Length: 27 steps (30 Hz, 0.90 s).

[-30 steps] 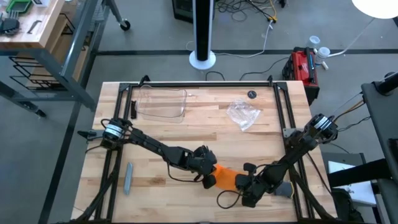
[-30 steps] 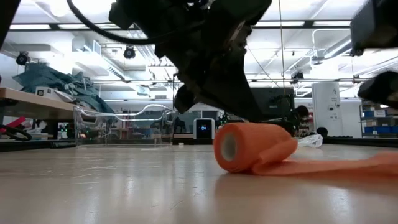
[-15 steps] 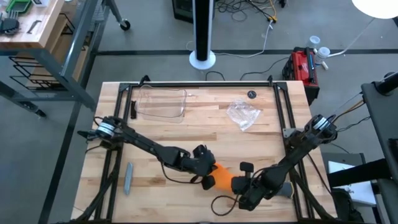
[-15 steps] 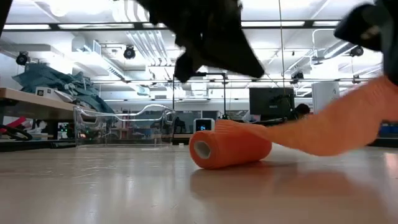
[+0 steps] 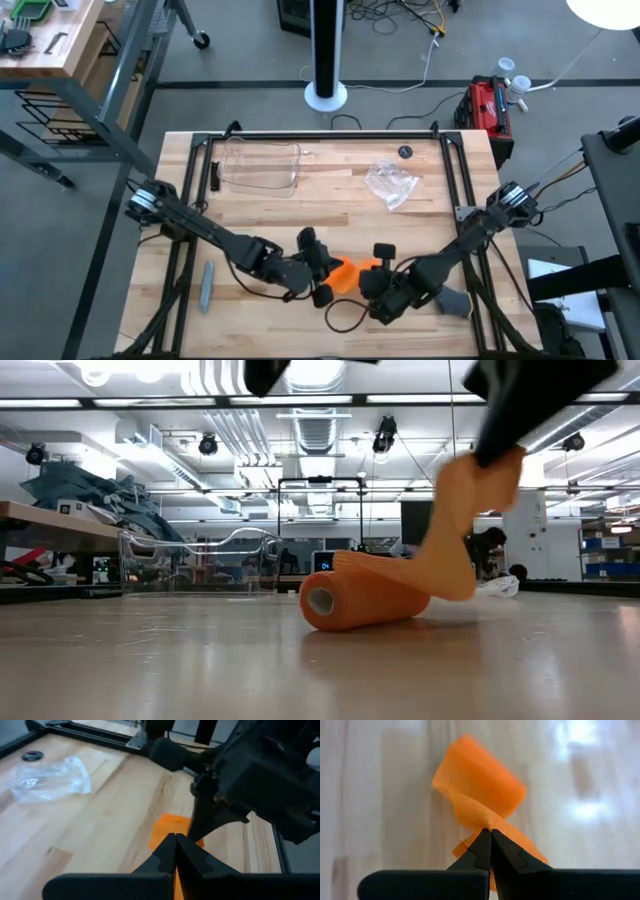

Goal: Roll bandage
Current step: Roll the orange bandage

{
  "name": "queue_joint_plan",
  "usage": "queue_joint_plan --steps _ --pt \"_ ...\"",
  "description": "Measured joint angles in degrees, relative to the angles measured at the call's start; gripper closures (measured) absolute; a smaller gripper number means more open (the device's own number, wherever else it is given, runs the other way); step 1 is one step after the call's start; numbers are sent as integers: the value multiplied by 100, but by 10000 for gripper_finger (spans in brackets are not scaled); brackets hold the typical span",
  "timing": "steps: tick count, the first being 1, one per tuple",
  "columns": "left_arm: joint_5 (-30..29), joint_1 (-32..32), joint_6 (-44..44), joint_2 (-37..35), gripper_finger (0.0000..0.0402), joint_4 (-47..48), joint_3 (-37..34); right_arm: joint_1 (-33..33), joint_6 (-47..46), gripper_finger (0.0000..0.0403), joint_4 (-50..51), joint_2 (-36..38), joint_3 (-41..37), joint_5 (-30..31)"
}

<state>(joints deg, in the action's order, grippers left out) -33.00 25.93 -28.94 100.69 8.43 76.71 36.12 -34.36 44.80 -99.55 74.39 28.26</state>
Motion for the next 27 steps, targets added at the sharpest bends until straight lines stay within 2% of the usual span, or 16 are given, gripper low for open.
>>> queue_joint_plan --steps 5,16,27 --pt "-355 151 -1 -181 401 214 -2 -198 559 403 -3 0 343 463" --pt "-510 294 -56 -217 401 253 -2 -1029 1313 403 -277 9 592 627" --pt "-528 294 -312 -217 401 278 -46 -1732 2008 403 -1341 -126 590 -180"
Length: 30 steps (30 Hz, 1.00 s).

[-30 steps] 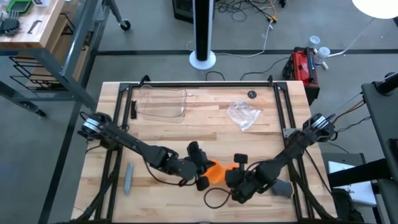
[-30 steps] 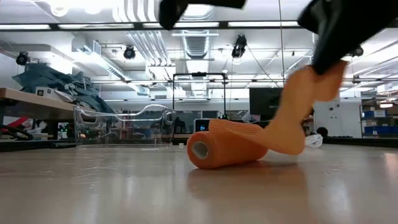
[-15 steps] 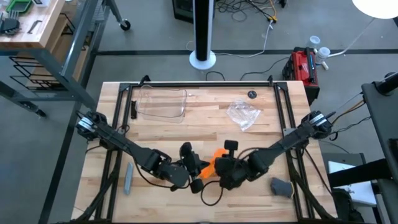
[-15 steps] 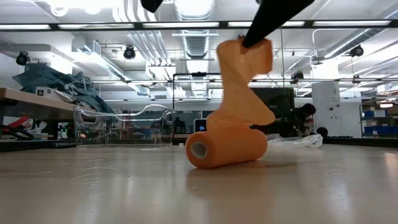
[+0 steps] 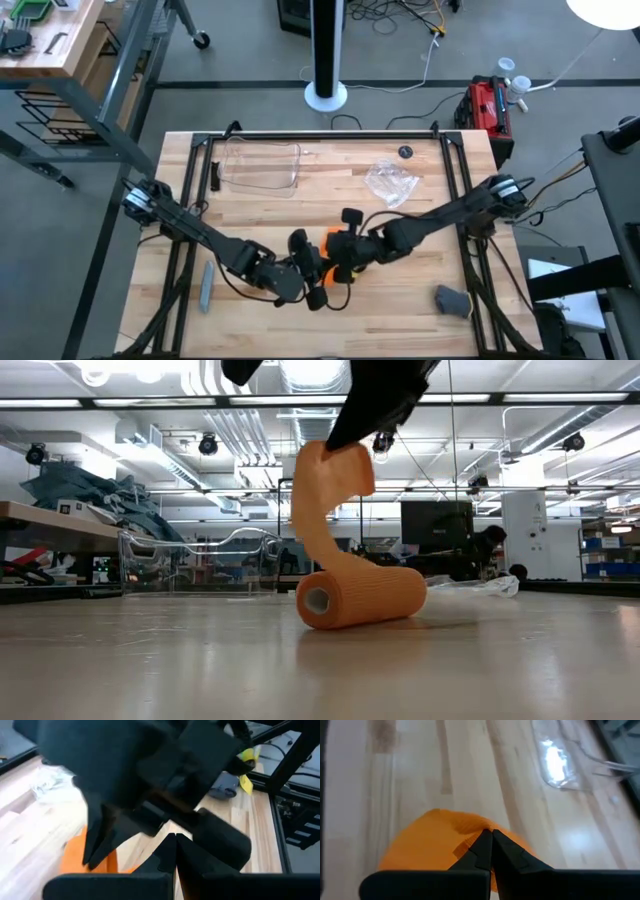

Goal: Roll bandage
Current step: Roll the orange bandage

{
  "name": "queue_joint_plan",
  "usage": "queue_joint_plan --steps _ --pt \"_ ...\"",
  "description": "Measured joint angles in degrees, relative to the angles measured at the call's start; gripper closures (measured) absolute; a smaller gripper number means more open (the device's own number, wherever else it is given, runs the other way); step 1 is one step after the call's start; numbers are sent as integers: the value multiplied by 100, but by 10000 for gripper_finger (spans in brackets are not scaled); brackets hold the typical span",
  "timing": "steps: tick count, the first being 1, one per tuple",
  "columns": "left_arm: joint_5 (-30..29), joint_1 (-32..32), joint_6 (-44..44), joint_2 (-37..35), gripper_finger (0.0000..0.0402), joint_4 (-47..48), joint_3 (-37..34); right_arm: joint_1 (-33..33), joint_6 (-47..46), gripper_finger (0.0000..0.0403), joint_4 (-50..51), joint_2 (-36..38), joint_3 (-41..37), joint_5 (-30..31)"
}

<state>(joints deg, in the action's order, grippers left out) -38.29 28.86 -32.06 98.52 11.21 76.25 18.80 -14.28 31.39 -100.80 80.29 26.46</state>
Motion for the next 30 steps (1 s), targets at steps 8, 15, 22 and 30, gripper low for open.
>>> queue_joint_plan --steps 8,15,22,30 --pt "-17 0 -193 2 401 55 -30 -281 -172 380 -273 -403 0 -880" --pt "-26 2 -238 13 401 89 -152 -336 -265 285 -384 -598 0 -892" --pt "-88 -16 -330 -1 401 -71 -238 -379 -321 211 -41 -347 -24 -834" --pt "14 129 -362 -4 401 59 -249 -146 -954 195 -67 340 -1167 -1085"
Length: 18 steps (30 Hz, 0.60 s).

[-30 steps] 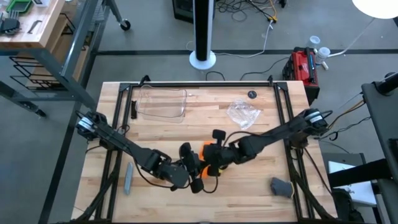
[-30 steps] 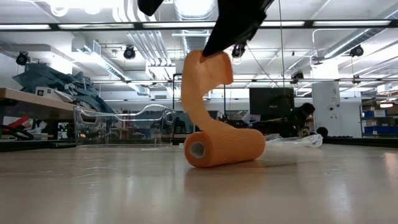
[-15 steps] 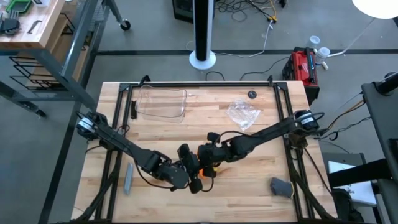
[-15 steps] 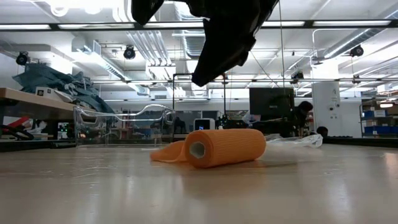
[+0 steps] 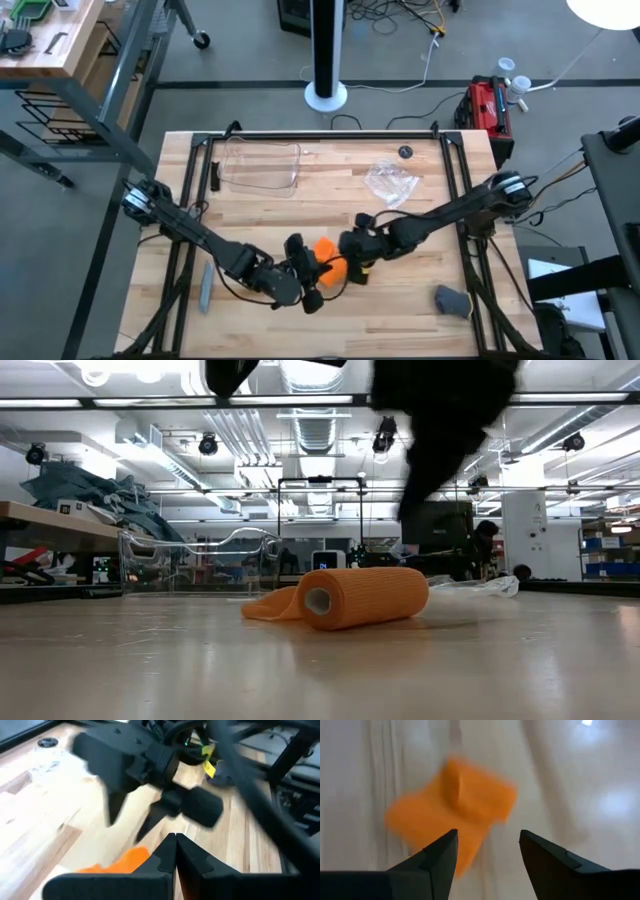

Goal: Roll bandage
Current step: Roll the orange bandage

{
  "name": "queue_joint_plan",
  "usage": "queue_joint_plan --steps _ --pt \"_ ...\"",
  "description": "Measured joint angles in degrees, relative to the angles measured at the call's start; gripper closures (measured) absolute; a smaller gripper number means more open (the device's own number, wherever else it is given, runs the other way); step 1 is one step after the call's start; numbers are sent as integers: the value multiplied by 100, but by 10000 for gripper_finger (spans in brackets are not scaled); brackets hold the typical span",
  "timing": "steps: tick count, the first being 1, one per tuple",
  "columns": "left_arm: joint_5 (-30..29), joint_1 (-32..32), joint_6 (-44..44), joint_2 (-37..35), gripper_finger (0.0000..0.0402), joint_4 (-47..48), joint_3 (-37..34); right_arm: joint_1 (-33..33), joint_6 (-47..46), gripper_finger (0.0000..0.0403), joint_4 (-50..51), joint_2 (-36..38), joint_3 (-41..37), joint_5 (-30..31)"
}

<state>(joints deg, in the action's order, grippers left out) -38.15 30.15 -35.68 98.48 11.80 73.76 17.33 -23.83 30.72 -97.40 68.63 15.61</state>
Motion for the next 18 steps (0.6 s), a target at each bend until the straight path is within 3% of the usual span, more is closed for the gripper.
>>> queue_joint_plan --steps 2,8,12,18 --pt "0 57 -59 0 401 137 0 29 -246 198 -278 176 -486 -344" --pt "298 137 -153 55 401 831 -2 121 -233 203 -2693 732 -2035 -1510" --pt "526 158 -428 263 401 1374 -52 36 -278 203 -3168 793 -2541 -1498" --pt "637 147 -120 596 401 869 -341 -71 -260 204 -3645 648 -2670 -1564"
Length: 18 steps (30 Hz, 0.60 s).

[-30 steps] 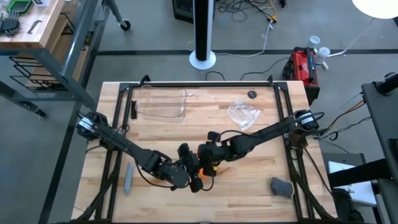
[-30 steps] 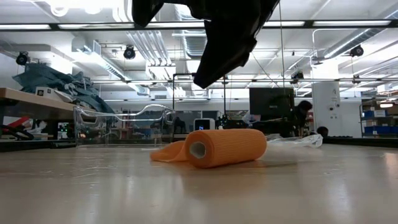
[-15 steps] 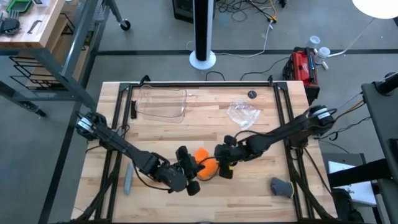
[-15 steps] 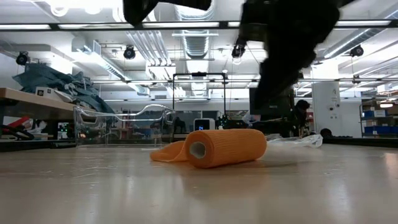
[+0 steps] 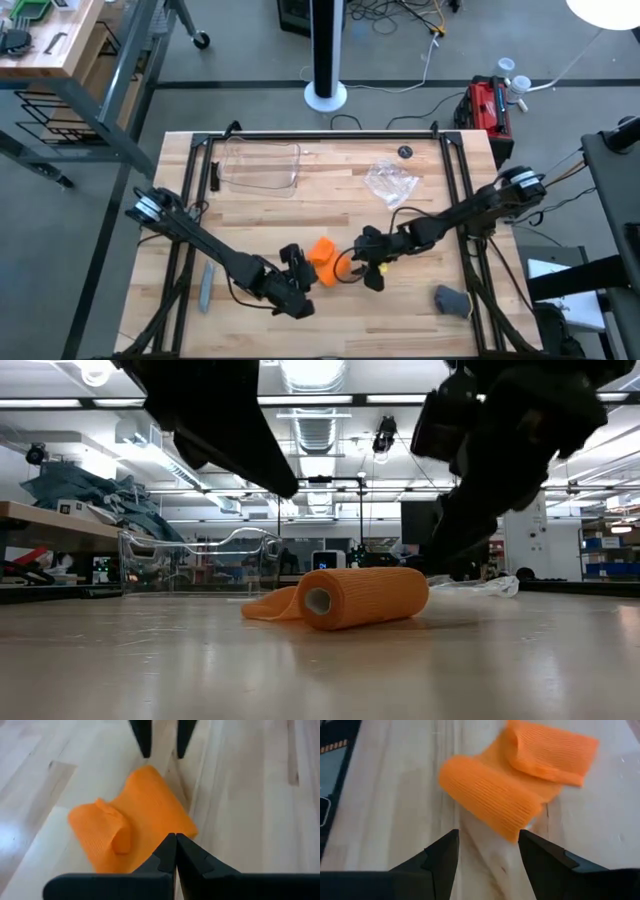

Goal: Roll bandage
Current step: Roll the orange bandage

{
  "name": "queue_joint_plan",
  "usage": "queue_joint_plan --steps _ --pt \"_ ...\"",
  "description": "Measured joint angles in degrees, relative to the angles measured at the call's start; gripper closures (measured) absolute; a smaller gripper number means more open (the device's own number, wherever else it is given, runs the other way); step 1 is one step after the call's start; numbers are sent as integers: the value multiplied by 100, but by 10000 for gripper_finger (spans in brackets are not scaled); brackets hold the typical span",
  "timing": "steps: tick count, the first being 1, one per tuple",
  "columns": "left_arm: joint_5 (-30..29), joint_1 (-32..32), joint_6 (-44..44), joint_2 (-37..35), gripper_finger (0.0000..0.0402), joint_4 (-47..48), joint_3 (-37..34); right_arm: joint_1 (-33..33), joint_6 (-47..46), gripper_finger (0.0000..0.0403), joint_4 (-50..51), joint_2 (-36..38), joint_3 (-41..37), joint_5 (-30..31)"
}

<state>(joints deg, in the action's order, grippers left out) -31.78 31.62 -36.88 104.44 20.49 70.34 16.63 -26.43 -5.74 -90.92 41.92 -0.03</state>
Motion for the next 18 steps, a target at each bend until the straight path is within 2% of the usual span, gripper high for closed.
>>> queue_joint_plan --steps 4,7,18 --pt "242 0 420 121 401 -311 -65 -25 11 204 -69 -260 -14 -60" --pt "278 38 623 212 401 -273 -83 -27 42 204 -417 -455 -16 -323" --pt "893 44 401 489 401 -445 -198 -118 80 204 -939 -732 -6 -493"
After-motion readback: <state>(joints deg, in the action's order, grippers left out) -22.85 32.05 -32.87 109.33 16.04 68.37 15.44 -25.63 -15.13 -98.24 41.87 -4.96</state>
